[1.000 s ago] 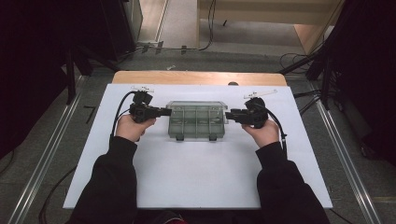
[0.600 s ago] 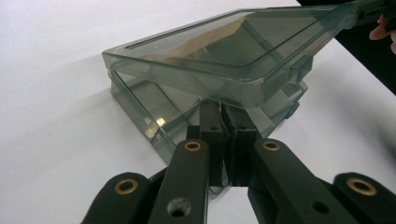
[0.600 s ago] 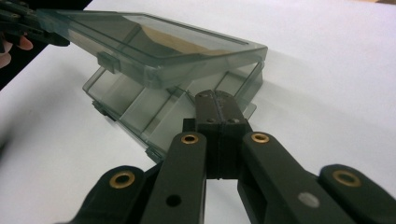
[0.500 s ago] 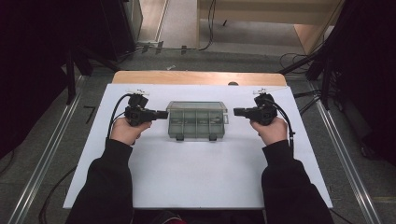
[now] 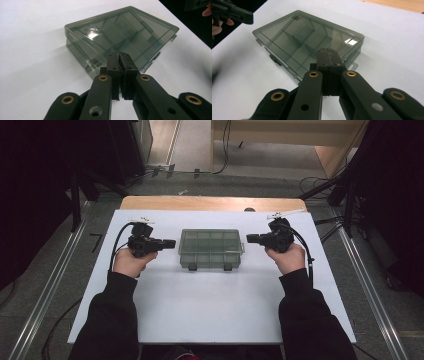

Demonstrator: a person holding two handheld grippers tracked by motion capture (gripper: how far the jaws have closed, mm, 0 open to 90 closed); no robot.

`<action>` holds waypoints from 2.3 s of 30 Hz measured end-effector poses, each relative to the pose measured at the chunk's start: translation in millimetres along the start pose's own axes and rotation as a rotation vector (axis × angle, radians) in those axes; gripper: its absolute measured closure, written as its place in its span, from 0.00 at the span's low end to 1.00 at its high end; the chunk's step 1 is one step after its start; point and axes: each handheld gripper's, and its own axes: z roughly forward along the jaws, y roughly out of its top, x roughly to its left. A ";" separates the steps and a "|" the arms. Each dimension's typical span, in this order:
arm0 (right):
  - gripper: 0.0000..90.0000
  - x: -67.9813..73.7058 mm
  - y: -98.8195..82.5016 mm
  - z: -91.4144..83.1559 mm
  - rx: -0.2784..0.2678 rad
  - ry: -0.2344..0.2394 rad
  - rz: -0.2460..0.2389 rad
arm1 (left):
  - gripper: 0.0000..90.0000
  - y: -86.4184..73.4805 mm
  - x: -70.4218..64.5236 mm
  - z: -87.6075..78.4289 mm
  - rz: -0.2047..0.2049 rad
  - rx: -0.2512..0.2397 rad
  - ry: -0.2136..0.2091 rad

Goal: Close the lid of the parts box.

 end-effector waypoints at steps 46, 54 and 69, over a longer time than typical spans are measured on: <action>0.98 8.5 -40.4 51.7 0.084 -0.008 -0.042 | 0.98 -28.3 -12.1 45.1 0.104 0.015 0.003; 0.94 9.2 -43.4 49.3 0.068 0.016 -0.027 | 0.88 -29.6 -15.3 43.4 0.095 0.016 -0.025; 0.65 33.3 -57.8 25.8 0.019 0.035 -0.075 | 0.57 -41.0 -33.4 19.1 0.084 -0.007 -0.068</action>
